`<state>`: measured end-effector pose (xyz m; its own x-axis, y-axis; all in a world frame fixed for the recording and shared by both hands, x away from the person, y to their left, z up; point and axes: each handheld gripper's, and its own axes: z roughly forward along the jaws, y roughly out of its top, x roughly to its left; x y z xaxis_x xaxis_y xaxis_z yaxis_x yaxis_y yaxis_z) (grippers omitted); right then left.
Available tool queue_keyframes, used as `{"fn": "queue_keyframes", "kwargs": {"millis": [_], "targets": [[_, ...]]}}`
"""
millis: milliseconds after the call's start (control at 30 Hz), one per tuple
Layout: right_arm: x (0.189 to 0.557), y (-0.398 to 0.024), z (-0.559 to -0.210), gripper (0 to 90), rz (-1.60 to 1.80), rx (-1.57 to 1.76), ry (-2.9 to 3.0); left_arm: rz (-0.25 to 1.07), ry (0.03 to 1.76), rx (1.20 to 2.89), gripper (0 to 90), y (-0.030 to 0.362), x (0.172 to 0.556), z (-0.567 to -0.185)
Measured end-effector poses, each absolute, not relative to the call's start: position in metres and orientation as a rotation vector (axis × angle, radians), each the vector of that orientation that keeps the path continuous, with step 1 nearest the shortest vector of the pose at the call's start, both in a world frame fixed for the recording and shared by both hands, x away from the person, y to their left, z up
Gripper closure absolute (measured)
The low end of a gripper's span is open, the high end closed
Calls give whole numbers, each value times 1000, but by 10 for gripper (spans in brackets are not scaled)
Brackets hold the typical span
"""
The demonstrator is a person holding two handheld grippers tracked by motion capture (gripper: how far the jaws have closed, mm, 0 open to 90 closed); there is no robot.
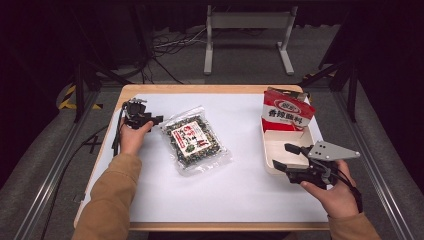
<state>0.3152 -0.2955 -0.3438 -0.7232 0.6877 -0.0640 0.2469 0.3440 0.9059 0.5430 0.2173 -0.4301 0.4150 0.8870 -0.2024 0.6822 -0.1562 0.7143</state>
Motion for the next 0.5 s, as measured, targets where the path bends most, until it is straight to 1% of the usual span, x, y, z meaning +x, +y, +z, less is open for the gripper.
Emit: {"fn": "queue_keyframes", "kwargs": {"millis": [100,133,167,300,433,467,500], "targets": [[315,-296,-344,327,1350,816,2174,260,1354,1912,411,221,549,-435],[315,-296,-344,327,1350,816,2174,260,1354,1912,412,221,549,-435],[316,-295,-345,325,1352,815,2176,218,1341,1923,431,221,551,-436],[316,-294,-347,322,1351,811,2181,199,1332,1945,457,219,552,-439],[317,-293,-348,320,1347,805,2185,163,1334,1945,541,219,553,-442],[317,-293,-348,320,1347,805,2185,144,1331,1942,541,220,553,-443],[317,-293,-348,319,1348,804,2186,135,1333,1940,579,220,553,-443]]}}
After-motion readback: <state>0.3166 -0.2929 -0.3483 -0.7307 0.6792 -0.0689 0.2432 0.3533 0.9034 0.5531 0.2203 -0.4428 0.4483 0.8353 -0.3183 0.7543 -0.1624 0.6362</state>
